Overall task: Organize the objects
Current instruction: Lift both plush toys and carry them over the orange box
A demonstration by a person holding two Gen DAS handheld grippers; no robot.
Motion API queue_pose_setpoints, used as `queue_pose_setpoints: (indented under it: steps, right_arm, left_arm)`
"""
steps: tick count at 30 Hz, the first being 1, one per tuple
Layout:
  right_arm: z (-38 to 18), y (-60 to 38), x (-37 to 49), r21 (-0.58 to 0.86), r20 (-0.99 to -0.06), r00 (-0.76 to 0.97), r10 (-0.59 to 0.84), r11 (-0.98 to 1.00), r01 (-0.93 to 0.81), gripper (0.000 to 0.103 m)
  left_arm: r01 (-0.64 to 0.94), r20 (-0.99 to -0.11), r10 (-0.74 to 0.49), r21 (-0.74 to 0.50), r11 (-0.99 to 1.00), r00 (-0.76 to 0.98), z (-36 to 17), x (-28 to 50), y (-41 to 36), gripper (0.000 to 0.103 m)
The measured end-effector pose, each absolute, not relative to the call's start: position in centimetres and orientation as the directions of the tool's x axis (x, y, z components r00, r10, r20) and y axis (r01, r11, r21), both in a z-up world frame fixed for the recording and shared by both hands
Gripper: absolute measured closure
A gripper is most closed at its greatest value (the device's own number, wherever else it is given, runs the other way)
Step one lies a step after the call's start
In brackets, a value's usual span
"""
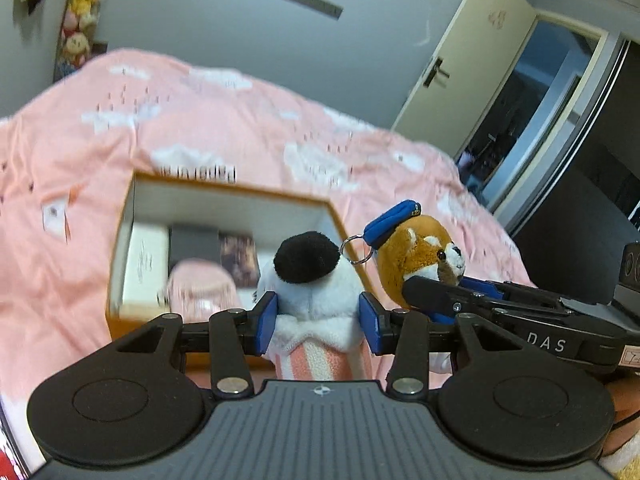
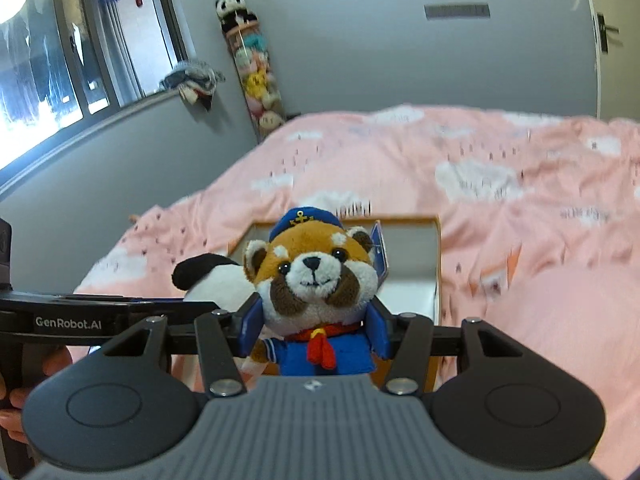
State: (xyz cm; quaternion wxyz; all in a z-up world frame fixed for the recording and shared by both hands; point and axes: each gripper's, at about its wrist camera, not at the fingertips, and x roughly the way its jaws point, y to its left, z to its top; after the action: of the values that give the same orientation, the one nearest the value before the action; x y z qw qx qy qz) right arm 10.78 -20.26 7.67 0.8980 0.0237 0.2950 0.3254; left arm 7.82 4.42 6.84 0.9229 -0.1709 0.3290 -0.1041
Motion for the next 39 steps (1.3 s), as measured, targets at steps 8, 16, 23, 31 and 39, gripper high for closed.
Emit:
queue_pose_setpoints:
  steps: [8, 16, 23, 31, 39]
  right_arm:
    - [9.6, -18.6, 13.5, 0.222, -0.459, 0.657, 0.598, 0.793, -0.567, 0.048]
    - [6.7, -17.7, 15.0, 0.232, -0.528, 0.637, 0.562, 0.817, -0.528, 0.048]
    - [2.5, -19.8, 12.9, 0.257, -0.620, 0.594, 0.513, 0.848, -0.464, 0.047]
    - [-1.9, -21.5, 11.3, 0.257, -0.696, 0.555, 0.454, 0.880, -0.399, 0.047]
    - [-4.9, -21.4, 12.1, 0.297, -0.741, 0.498, 0.451, 0.885, -0.360, 0.047]
  left_arm:
    - [0.098, -0.510, -0.263, -0.327, 0.940, 0.819, 9.1, 10.6, 4.7, 0.100]
    - [0.108, -0.577, -0.297, -0.339, 0.934, 0.761, 7.2, 11.2, 6.3, 0.098]
    - [0.099, -0.693, -0.350, -0.375, 0.922, 0.631, 1.6, 9.5, 6.2, 0.085]
    - [-0.016, -0.751, -0.429, -0.504, 0.864, 0.502, -5.3, 9.9, 5.8, 0.061]
    - [-0.161, -0.760, -0.482, -0.593, 0.789, 0.436, -9.0, 10.9, 7.6, 0.049]
